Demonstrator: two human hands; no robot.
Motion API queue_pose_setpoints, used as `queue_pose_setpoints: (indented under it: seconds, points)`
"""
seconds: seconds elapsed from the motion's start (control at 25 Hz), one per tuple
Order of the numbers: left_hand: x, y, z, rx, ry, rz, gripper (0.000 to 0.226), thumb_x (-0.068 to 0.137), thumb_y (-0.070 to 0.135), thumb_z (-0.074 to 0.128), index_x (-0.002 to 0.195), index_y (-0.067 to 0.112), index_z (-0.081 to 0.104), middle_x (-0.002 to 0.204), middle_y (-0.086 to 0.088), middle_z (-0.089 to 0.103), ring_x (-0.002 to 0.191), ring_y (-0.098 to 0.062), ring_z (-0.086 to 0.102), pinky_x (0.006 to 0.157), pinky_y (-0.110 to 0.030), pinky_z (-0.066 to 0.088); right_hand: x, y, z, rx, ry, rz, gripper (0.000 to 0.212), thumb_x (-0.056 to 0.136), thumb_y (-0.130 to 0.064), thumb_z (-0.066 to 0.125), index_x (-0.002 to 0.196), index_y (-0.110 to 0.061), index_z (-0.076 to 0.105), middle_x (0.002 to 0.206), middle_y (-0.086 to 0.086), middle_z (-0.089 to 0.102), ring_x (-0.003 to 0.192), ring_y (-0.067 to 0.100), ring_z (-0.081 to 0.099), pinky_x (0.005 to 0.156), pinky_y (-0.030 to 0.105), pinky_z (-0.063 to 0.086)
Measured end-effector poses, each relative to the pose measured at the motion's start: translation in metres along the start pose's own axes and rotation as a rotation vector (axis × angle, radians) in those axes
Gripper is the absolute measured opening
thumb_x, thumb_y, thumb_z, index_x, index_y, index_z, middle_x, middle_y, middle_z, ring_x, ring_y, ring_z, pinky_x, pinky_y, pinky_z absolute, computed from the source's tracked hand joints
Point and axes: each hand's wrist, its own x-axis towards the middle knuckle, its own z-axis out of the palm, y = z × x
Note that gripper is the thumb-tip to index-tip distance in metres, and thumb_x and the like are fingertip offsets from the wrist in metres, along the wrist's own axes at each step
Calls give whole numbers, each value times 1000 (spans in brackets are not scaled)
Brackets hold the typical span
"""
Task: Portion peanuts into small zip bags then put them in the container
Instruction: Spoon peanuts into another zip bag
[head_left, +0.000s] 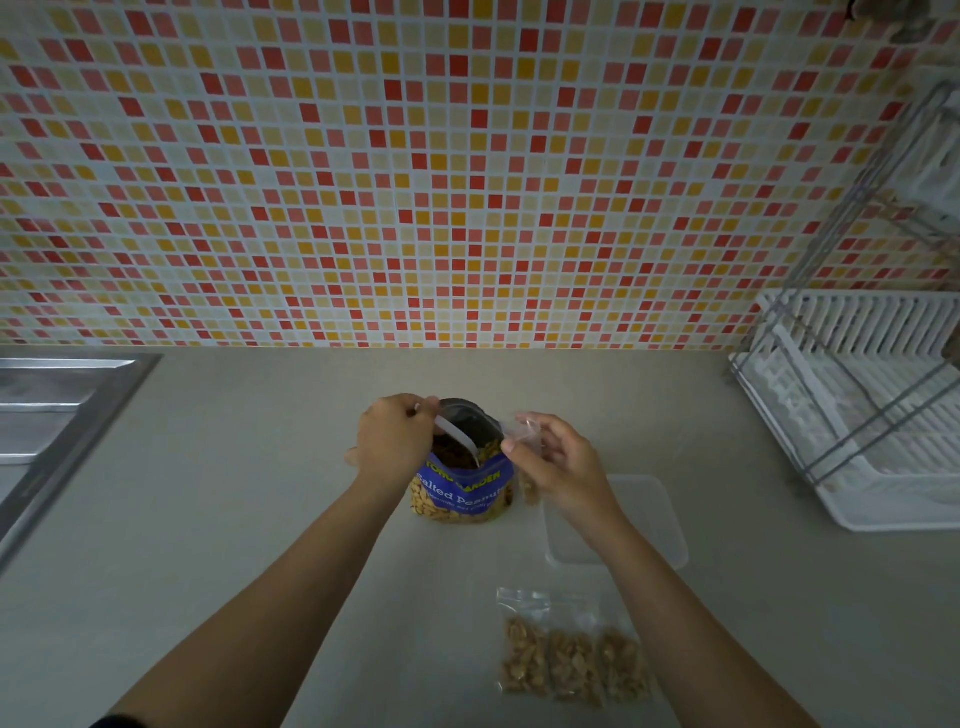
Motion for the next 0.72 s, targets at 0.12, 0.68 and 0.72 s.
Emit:
queue_pose_setpoints:
  seconds: [0.12, 0.68, 0.72]
  points:
    - [-2, 2, -7, -47, 65, -23, 33, 93, 27, 49, 82, 5, 70, 73, -13, 64, 61, -20, 52, 59, -30, 42, 0, 1, -1, -12, -3, -9, 46, 66, -45, 72, 109, -30, 60, 103, -8, 69, 96, 5, 65, 81, 25, 53]
    - [12, -9, -44, -364, 109, -241, 29, 95, 27, 46, 96, 6, 66, 89, -6, 65, 92, -19, 51, 81, -32, 33, -7, -17, -2, -272, 75, -145, 49, 70, -39, 77, 114, -25, 60, 104, -12, 65, 88, -3, 59, 69, 11, 48]
    - [14, -11, -47, -376, 112, -248, 29, 95, 27, 46, 96, 6, 66, 89, -7, 65, 95, -20, 52, 82, -32, 32, -6, -19, 0, -342, 72, -165, 54, 69, -40, 77, 116, -23, 59, 106, -10, 65, 89, 0, 60, 72, 15, 49]
